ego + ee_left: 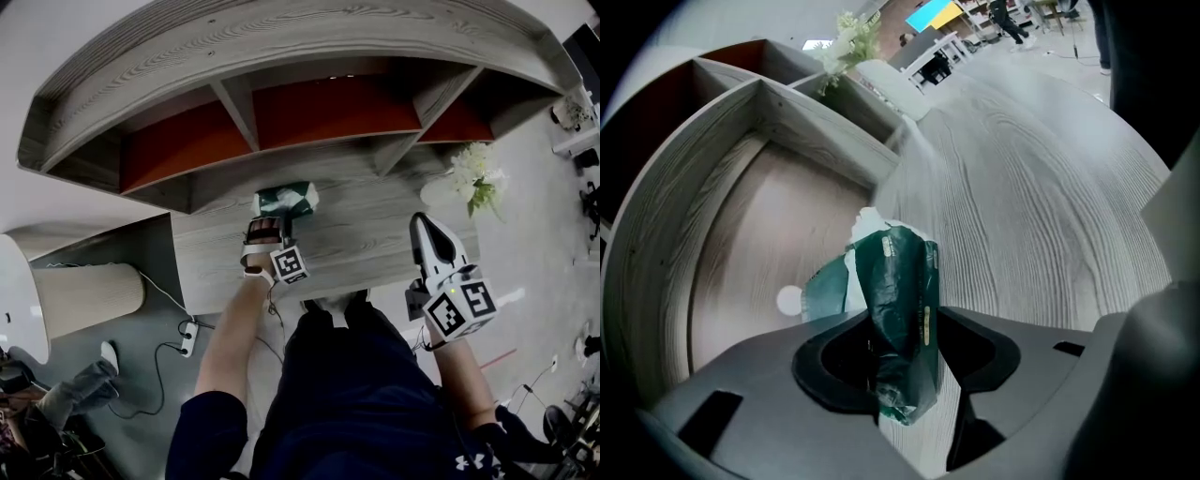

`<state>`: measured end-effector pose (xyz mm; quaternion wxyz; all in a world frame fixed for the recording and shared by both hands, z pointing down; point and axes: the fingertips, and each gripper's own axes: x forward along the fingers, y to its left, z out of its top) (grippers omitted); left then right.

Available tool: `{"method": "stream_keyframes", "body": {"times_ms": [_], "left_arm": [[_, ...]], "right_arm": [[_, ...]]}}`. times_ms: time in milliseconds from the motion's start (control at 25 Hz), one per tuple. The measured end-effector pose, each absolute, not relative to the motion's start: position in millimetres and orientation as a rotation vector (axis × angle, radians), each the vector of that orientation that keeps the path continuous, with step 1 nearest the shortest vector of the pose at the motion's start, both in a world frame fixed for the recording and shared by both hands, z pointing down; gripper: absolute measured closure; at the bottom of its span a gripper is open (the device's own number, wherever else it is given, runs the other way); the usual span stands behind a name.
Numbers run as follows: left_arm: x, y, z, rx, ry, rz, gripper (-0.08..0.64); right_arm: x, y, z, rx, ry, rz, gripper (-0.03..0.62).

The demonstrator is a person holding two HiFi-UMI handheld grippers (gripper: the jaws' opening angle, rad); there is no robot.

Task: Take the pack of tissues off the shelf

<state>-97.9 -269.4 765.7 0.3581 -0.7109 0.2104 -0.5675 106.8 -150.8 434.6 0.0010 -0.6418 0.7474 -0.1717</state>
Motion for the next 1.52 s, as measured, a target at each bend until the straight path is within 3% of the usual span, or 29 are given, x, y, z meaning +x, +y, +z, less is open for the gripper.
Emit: {"method": "stream_keyframes", "body": {"times_ms": [320,680,960,1200,1520], "left_arm": [[-98,-277,748,-1.836,0.652,-1.427,0.287],[-101,-275,705,-1.884,0.768,-1.362,0.285],[-109,-261,617,-1.95,0.976,-1.207,0.36],[-88,-245,512,-2.143,1.181,-0.93,0.485],[-56,-211,367,-2.342,1.255,-0.419,0.537]], "right_arm": [[111,-148,433,-2.0,2.35,-0.54,0.58],[110,-150,431,-1.948,2.37,-0.542,0.58],[106,-163,424,-1.861,2.396,-0.525,0.58],[95,-172,415,-1.779,2.432,-0.512,0.58],[79,-184,377,-1.688,2.47,-0.406,0.58]]}}
